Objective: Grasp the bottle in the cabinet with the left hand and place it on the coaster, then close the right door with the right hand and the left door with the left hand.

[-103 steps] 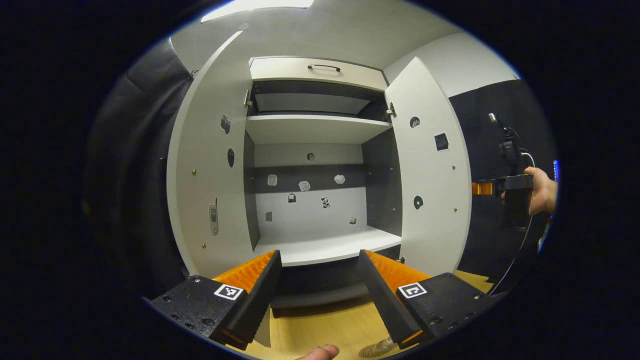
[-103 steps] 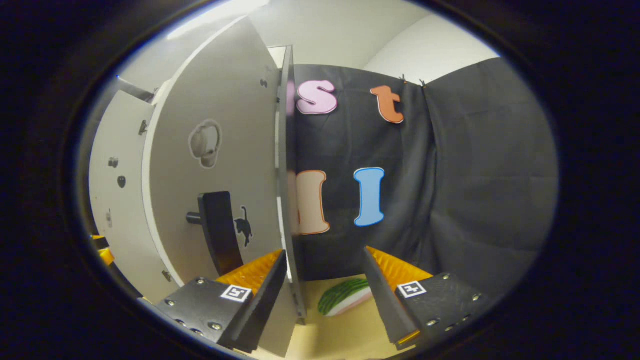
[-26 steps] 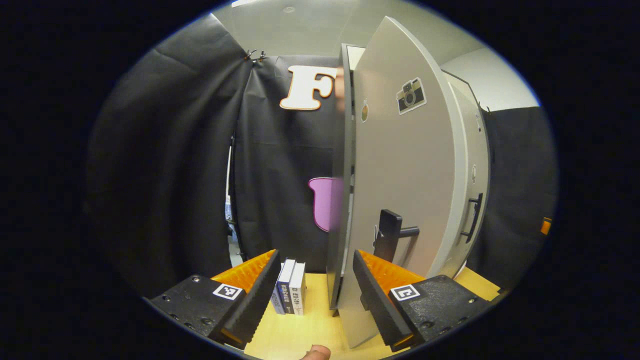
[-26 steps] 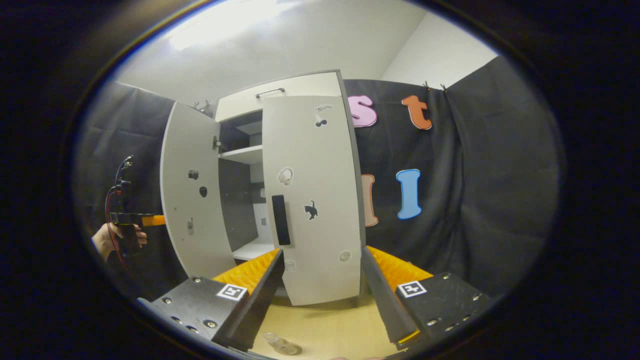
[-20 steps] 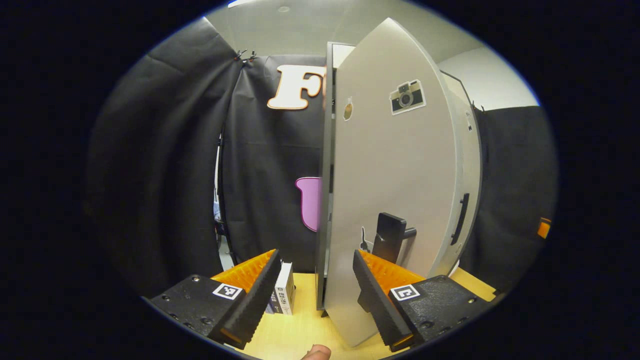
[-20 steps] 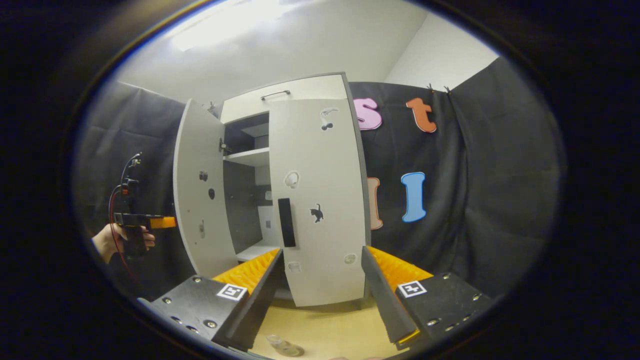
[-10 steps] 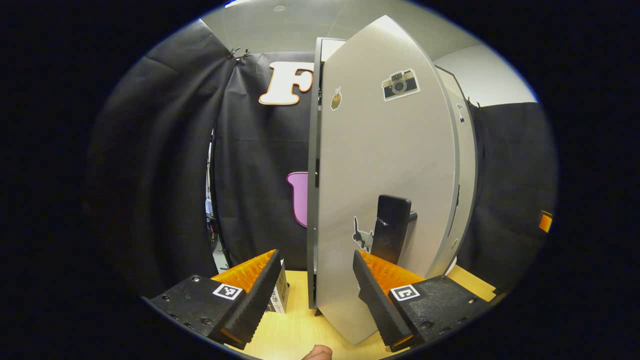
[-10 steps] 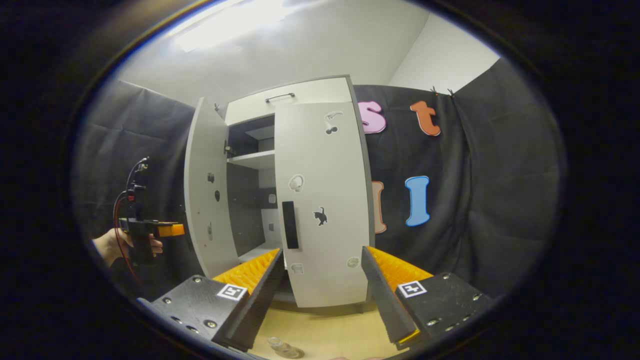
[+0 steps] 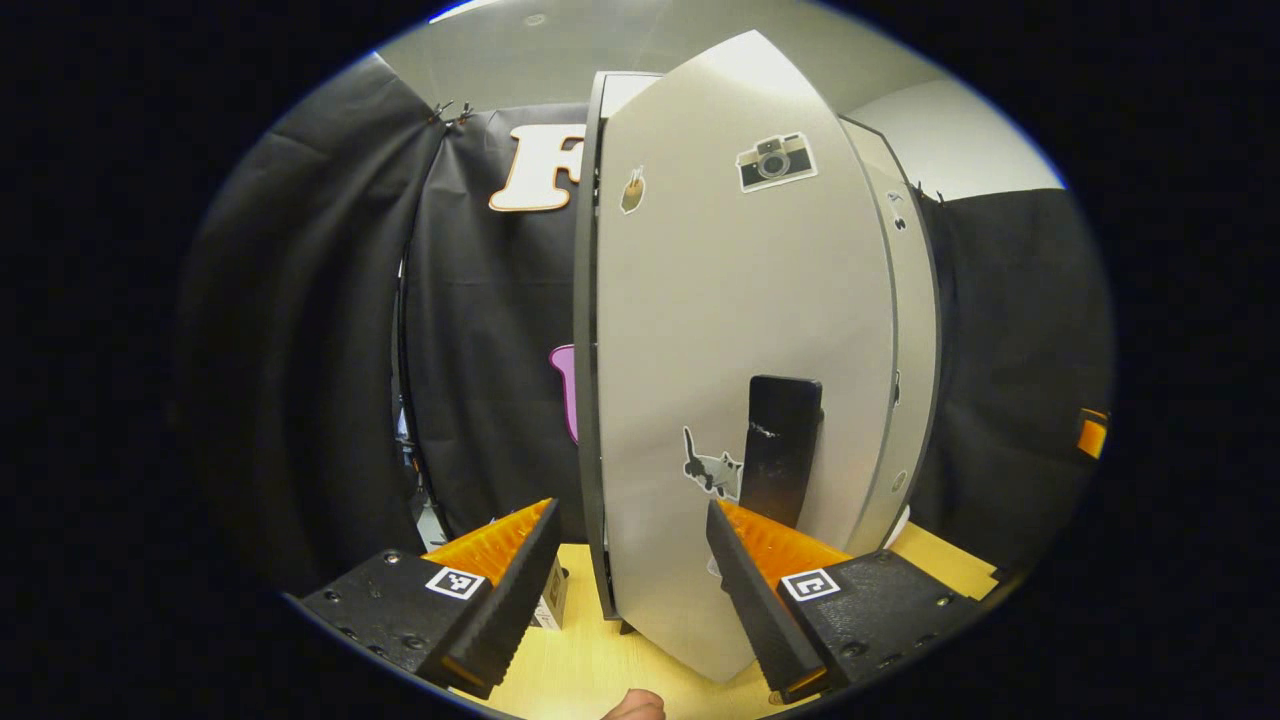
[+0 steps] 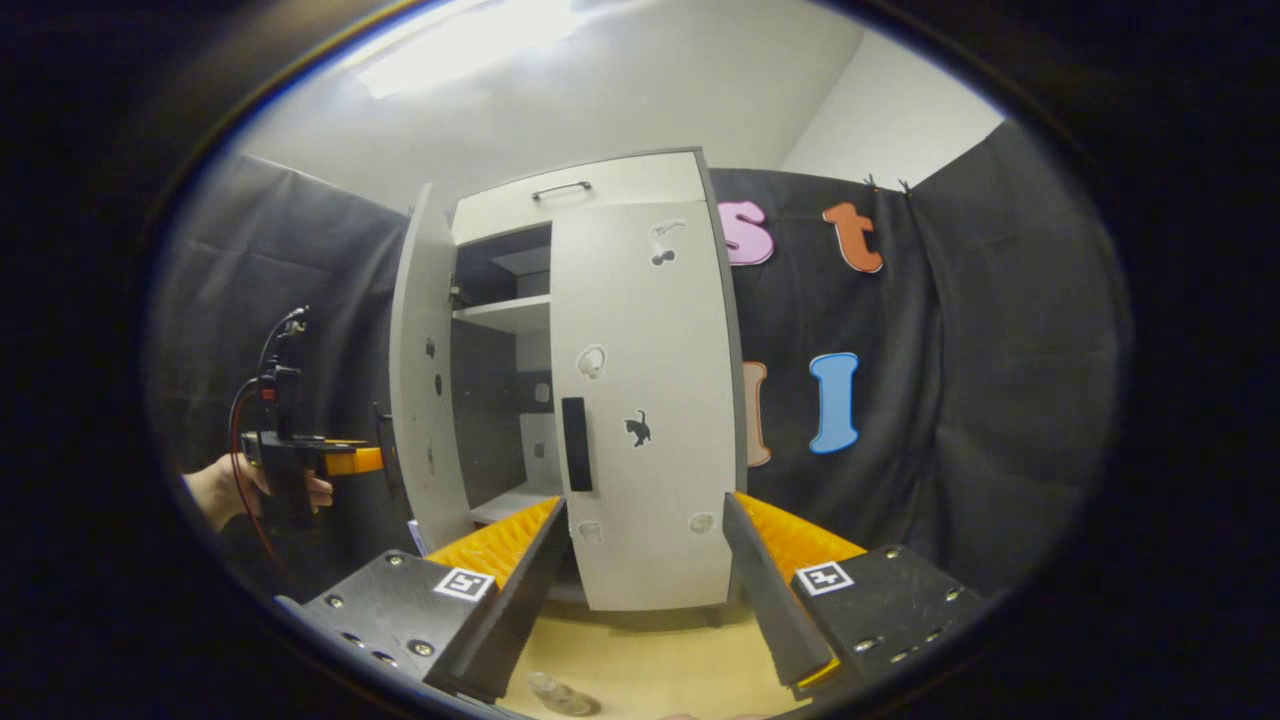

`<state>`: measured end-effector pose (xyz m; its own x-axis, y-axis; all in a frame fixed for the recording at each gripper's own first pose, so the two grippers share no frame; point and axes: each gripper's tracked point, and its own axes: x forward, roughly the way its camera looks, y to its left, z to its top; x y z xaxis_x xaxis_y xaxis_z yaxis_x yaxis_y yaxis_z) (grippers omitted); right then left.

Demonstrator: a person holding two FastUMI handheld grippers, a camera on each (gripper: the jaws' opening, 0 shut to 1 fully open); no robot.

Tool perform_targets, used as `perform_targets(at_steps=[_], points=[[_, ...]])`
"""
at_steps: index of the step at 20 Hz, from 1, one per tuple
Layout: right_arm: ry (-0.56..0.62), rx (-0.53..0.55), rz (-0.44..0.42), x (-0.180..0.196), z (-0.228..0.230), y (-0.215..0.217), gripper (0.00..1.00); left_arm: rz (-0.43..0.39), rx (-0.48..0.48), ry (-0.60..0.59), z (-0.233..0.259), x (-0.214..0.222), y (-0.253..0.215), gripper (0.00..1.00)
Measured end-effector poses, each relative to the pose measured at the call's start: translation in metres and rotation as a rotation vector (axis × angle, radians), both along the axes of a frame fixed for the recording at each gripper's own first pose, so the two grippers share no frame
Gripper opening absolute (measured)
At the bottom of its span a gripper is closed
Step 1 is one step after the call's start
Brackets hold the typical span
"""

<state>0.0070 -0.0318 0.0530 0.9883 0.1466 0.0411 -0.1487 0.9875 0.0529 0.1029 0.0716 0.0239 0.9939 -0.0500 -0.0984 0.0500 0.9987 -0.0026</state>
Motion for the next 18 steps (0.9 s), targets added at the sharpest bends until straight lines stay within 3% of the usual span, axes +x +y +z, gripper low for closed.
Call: perform_targets(at_steps=[2,3,4,8,15,18], points=[[-0.001,-0.001,-0.005,-0.002,0.0,-0.002,0.94,-0.016,0.01,-0.002,-0.001,0.002,-0.008,0.92],[-0.003,-0.002,-0.006,-0.003,0.0,-0.004,0.94,-0.025,0.011,-0.001,-0.001,0.004,-0.013,0.87],[-0.004,-0.005,-0.009,-0.004,0.0,-0.006,0.94,-0.033,0.013,0.002,-0.003,0.005,-0.018,0.92],[-0.005,-0.027,-0.029,-0.008,0.001,-0.017,0.94,-0.052,0.023,-0.024,0.002,0.009,-0.035,0.95],[-0.047,-0.016,-0.044,-0.037,0.022,-0.03,0.94,0.004,0.001,-0.047,0.014,-0.009,-0.035,0.95],[-0.058,-0.008,-0.034,-0.059,0.028,-0.026,0.91,0.064,0.003,-0.037,0.011,-0.048,-0.031,0.94]])
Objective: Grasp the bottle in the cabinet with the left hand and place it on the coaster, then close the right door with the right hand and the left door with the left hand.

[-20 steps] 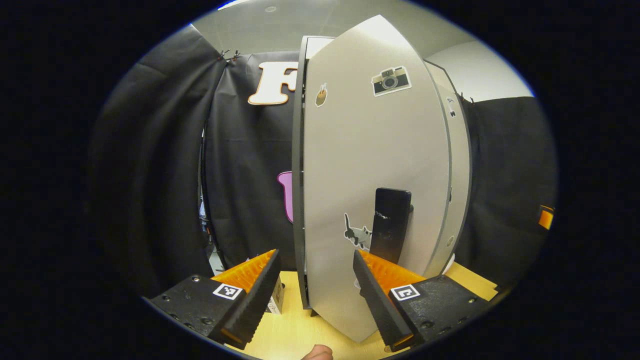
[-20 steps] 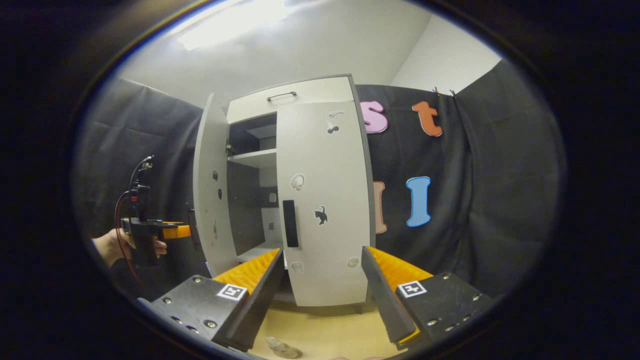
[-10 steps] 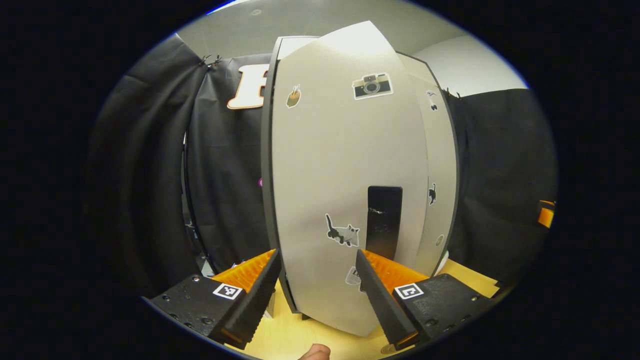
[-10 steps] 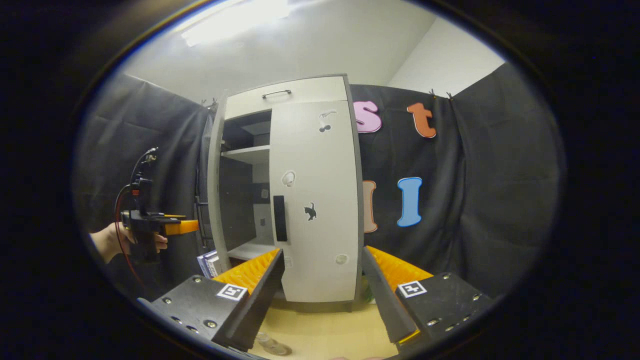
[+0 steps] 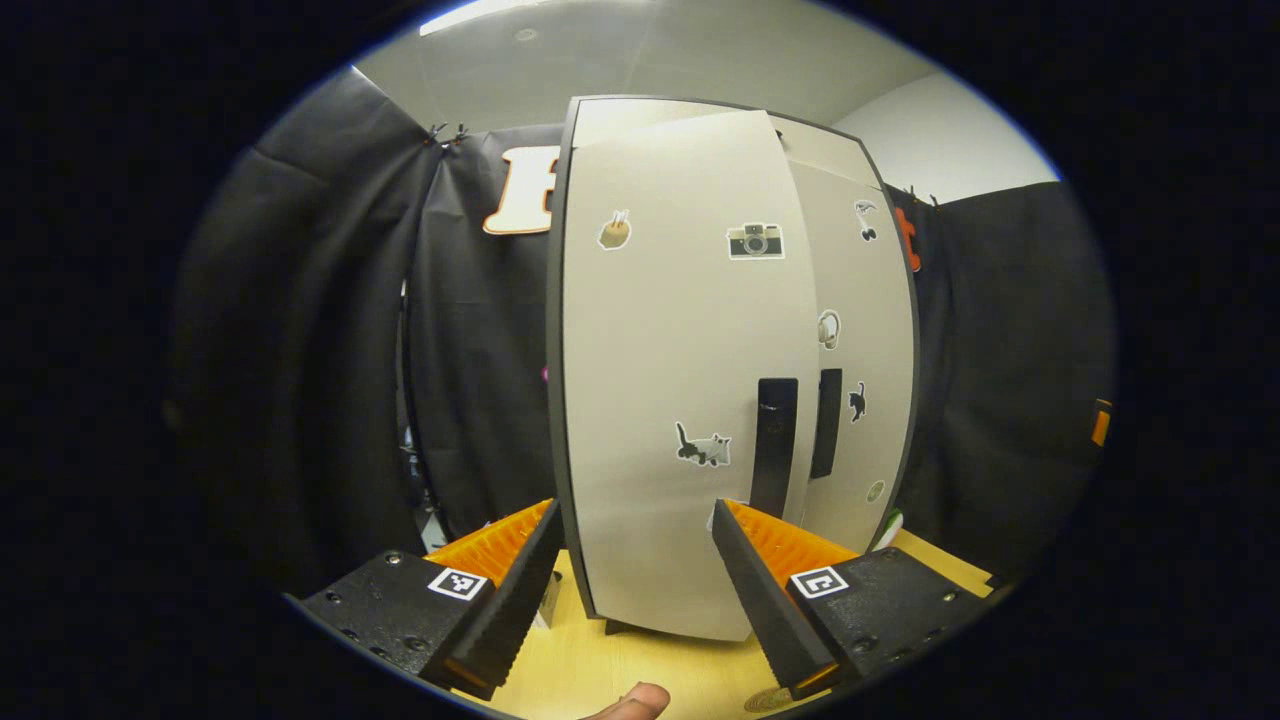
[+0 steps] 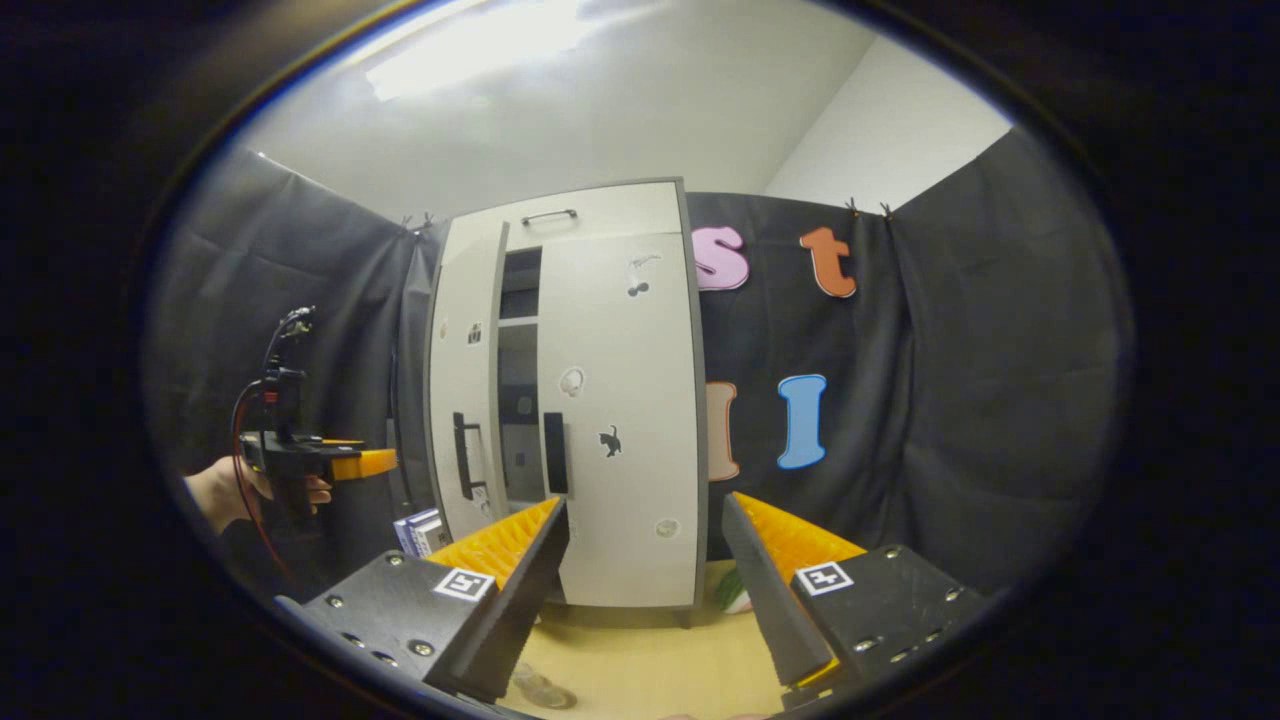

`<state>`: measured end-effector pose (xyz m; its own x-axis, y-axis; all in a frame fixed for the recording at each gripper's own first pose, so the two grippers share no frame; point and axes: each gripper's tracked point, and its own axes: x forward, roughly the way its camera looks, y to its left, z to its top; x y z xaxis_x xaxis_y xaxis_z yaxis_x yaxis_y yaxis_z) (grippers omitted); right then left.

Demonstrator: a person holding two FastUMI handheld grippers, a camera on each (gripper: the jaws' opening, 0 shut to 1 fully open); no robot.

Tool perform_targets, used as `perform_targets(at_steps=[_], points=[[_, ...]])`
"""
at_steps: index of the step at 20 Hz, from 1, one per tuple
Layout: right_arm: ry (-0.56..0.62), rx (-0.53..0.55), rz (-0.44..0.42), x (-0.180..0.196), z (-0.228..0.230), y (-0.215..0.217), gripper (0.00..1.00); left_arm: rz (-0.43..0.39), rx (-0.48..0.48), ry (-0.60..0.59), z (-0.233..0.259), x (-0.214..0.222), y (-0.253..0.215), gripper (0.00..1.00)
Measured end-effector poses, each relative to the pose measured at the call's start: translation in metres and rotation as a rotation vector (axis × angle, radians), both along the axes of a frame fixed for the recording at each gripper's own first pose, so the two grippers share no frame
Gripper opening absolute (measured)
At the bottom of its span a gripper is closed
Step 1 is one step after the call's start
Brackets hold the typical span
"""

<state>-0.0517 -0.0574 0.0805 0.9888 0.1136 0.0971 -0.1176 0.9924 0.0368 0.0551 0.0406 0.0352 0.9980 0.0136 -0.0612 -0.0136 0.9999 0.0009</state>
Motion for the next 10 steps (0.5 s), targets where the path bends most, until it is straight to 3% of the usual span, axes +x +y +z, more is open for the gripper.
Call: perform_targets(at_steps=[6,10], points=[[-0.028,-0.033,0.031,-0.035,0.004,0.016,0.94,0.131,0.014,-0.066,0.019,-0.062,0.01,0.93],[-0.043,-0.048,0.035,-0.044,0.005,0.031,0.94,0.158,0.044,-0.087,0.027,-0.086,0.002,0.94]])
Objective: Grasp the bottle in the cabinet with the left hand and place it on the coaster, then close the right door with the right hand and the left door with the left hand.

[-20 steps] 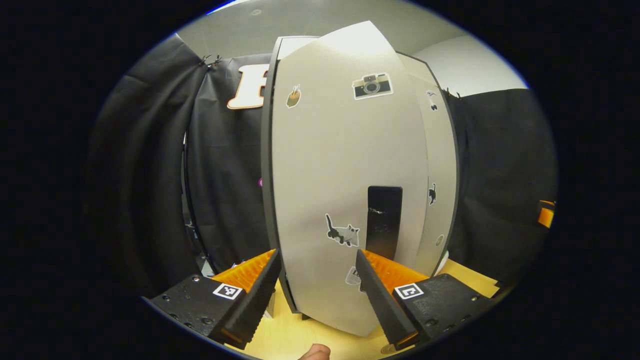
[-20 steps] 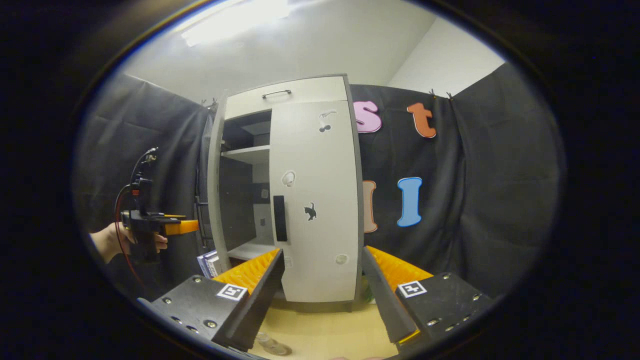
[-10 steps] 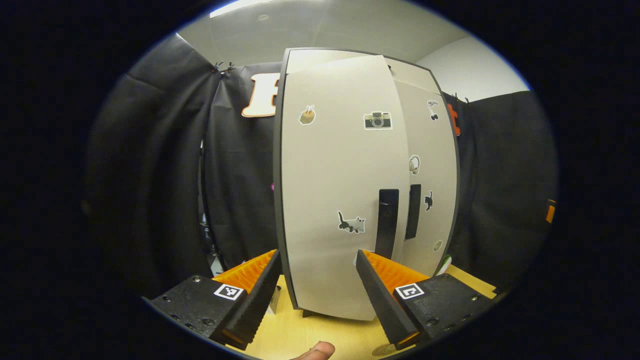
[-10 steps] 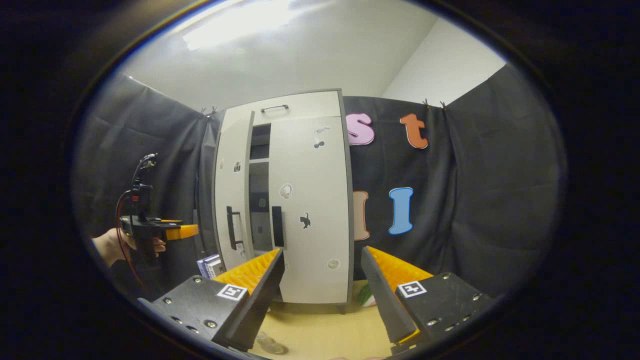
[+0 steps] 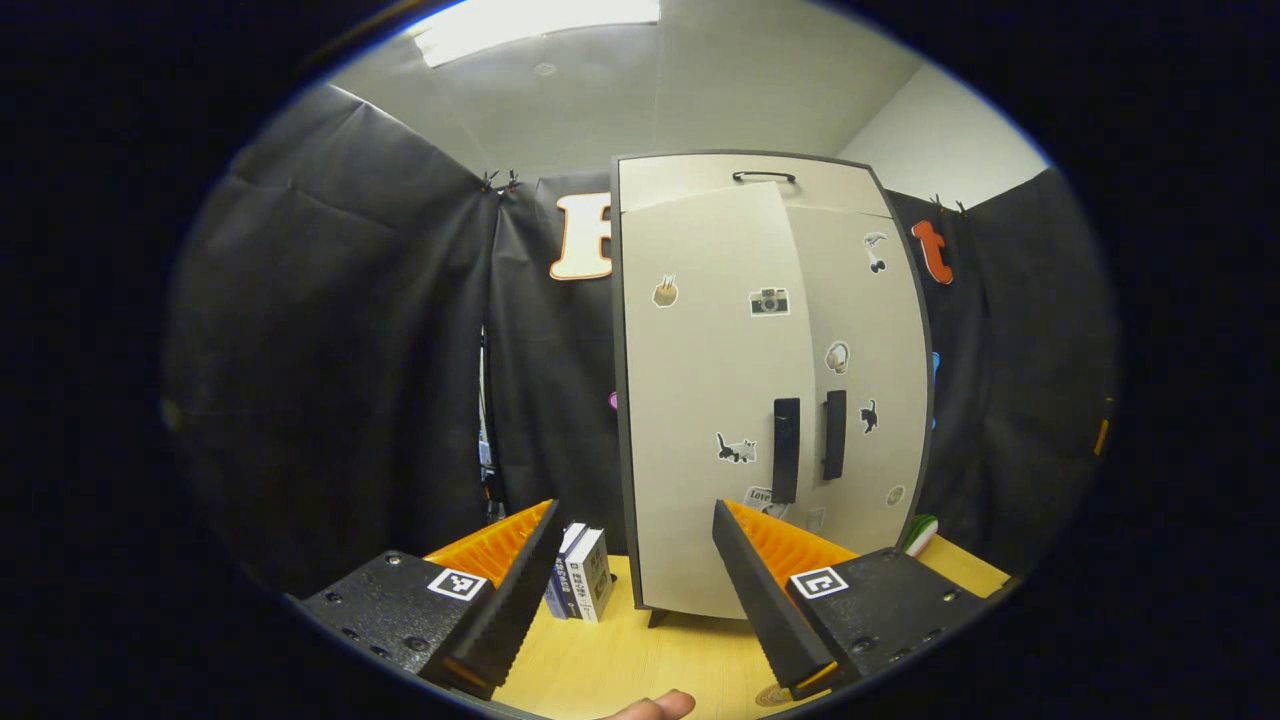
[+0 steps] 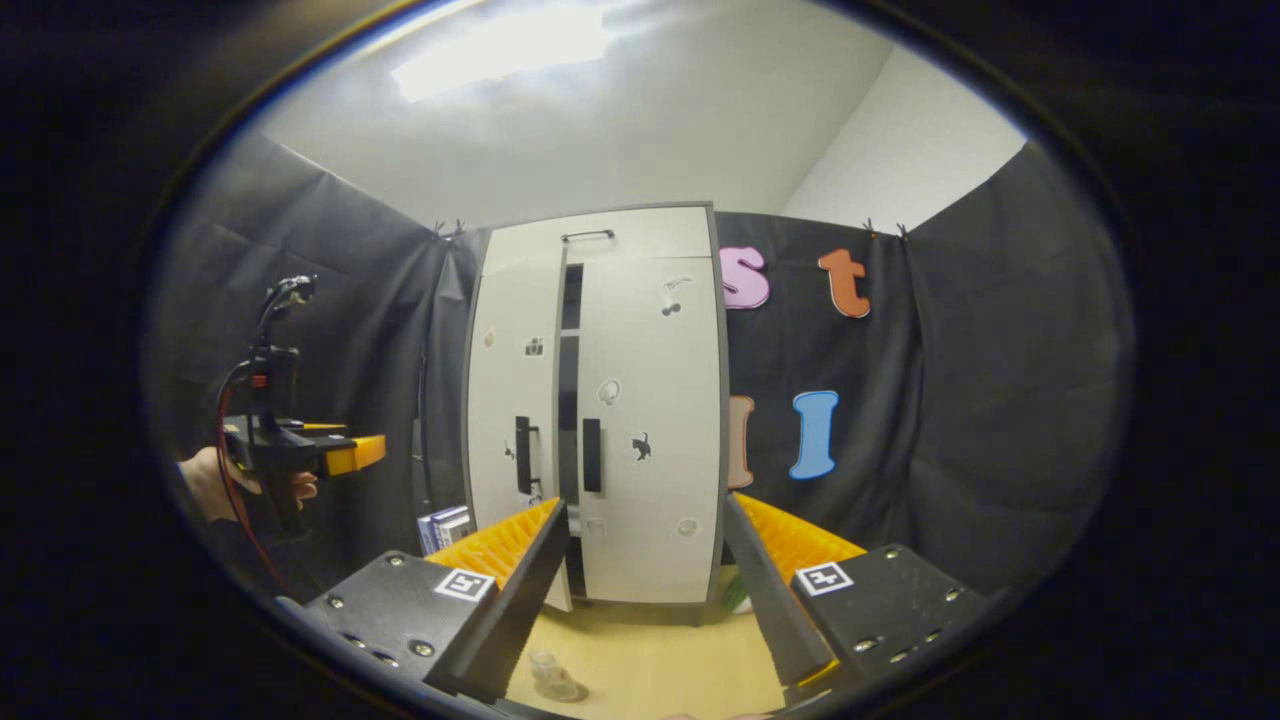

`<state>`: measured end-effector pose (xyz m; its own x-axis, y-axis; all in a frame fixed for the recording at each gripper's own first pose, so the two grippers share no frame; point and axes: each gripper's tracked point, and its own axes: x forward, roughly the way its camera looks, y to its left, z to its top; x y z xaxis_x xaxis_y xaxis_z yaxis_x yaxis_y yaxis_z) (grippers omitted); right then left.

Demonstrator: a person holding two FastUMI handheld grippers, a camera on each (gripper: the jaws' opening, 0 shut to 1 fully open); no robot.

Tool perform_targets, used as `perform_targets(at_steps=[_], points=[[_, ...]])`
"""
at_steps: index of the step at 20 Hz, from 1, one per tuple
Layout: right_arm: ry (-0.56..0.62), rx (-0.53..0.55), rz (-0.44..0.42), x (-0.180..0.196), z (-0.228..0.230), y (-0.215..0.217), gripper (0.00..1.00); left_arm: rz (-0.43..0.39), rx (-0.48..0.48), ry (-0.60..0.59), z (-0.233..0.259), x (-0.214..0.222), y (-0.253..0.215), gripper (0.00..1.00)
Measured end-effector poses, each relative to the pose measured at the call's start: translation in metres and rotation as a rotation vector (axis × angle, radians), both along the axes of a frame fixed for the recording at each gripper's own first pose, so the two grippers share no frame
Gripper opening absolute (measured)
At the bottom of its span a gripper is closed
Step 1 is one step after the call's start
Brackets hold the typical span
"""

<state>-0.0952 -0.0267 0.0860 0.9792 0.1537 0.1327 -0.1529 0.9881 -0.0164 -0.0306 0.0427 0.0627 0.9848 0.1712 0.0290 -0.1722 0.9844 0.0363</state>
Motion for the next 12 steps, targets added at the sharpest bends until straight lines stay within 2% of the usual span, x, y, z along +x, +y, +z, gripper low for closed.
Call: perform_targets(at_steps=[1,2,7,9,10,12], points=[[-0.003,-0.008,0.002,0.001,0.001,0.005,0.91,0.007,-0.003,0.003,-0.001,-0.005,-0.003,0.94],[-0.005,-0.016,0.005,0.0,0.001,0.011,0.94,0.002,-0.012,0.008,-0.002,-0.008,-0.008,0.95],[-0.009,-0.006,-0.01,0.014,0.007,0.03,0.94,-0.051,-0.046,0.02,-0.003,-0.011,-0.031,0.95],[0.002,0.005,-0.031,0.018,0.005,0.032,0.91,-0.044,-0.038,0.027,-0.002,-0.011,-0.031,0.95],[0.004,0.006,-0.032,0.019,0.003,0.035,0.94,-0.046,-0.04,0.022,0.0,-0.009,-0.032,0.93],[0.019,-0.006,-0.021,0.02,-0.001,0.042,0.94,-0.055,-0.05,0.013,0.002,-0.007,-0.037,0.95]])
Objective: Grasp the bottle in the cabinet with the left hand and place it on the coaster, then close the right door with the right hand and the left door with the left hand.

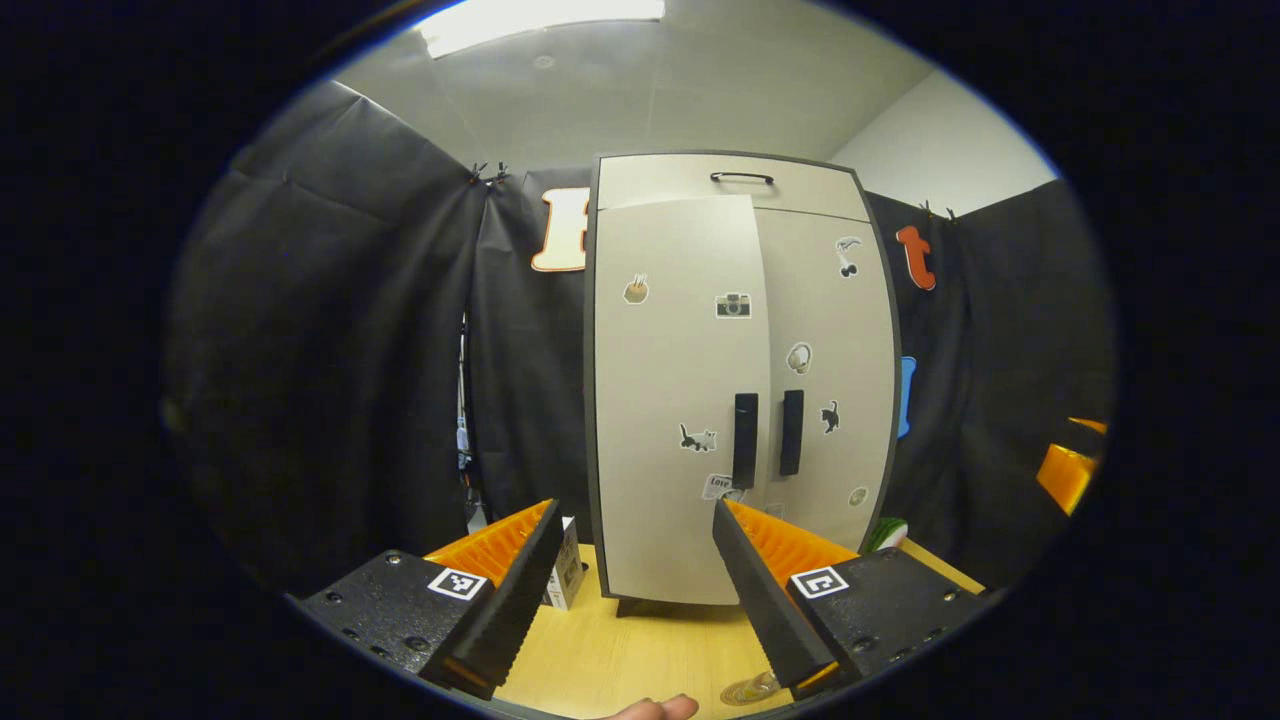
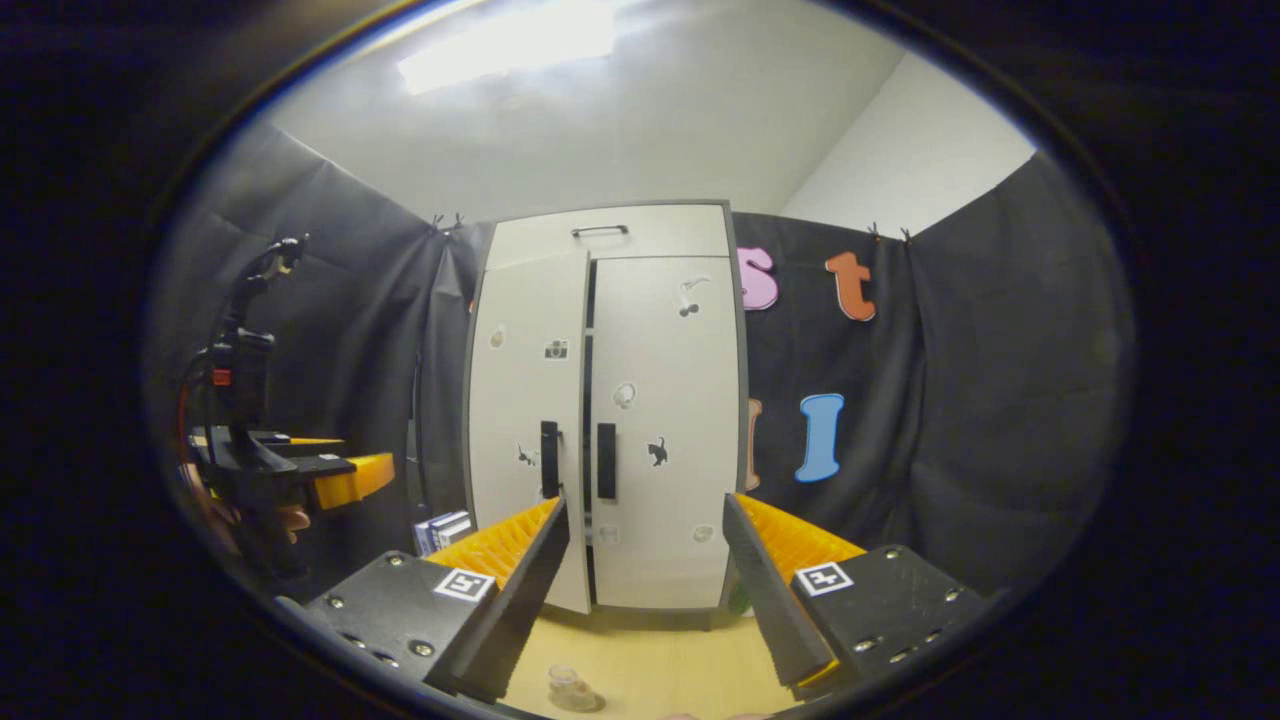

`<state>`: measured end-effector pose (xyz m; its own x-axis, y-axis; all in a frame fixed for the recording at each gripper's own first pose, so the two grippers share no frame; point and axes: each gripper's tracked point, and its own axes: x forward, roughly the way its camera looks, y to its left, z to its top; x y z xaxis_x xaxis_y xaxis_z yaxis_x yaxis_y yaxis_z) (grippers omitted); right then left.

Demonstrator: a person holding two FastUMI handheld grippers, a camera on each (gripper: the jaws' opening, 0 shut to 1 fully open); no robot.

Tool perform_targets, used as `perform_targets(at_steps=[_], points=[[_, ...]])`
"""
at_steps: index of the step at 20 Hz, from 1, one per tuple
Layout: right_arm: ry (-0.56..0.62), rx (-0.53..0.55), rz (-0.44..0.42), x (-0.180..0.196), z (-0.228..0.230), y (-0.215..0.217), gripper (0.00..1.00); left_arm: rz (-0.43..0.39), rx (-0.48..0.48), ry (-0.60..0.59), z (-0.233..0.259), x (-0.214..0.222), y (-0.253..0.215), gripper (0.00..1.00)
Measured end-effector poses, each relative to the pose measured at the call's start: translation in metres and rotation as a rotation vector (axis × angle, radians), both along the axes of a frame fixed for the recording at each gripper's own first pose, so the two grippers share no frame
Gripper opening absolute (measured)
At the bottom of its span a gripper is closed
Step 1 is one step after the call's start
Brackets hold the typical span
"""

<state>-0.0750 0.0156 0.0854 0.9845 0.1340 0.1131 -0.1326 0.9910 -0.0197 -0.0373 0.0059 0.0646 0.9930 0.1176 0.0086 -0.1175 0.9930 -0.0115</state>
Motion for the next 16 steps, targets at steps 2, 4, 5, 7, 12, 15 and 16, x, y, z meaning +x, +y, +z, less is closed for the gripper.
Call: perform_targets(at_steps=[2,4,5,7,12,15,16], points=[[0.03,-0.018,-0.011,-0.001,-0.01,-0.004,0.94,-0.009,0.003,-0.002,-0.002,0.001,-0.005,0.95],[0.047,-0.042,-0.037,-0.003,-0.015,-0.013,0.94,-0.019,0.016,-0.013,0.0,0.002,-0.01,0.95],[0.047,-0.049,-0.047,-0.005,-0.014,-0.018,0.94,-0.026,0.019,-0.015,0.001,0.003,-0.013,0.95],[0.039,-0.031,-0.053,-0.008,-0.01,-0.021,0.94,-0.045,0.008,-0.021,0.005,0.004,-0.02,0.95],[0.014,-0.015,-0.065,-0.014,-0.002,-0.033,0.94,-0.07,-0.032,-0.025,0.011,0.005,-0.025,0.95],[0.002,-0.019,-0.081,-0.015,-0.001,-0.045,0.94,-0.064,0.029,-0.051,0.019,0.002,-0.025,0.95],[0.005,-0.021,-0.091,-0.016,-0.004,-0.049,0.94,-0.069,0.04,-0.058,0.02,0.002,-0.027,0.95]])
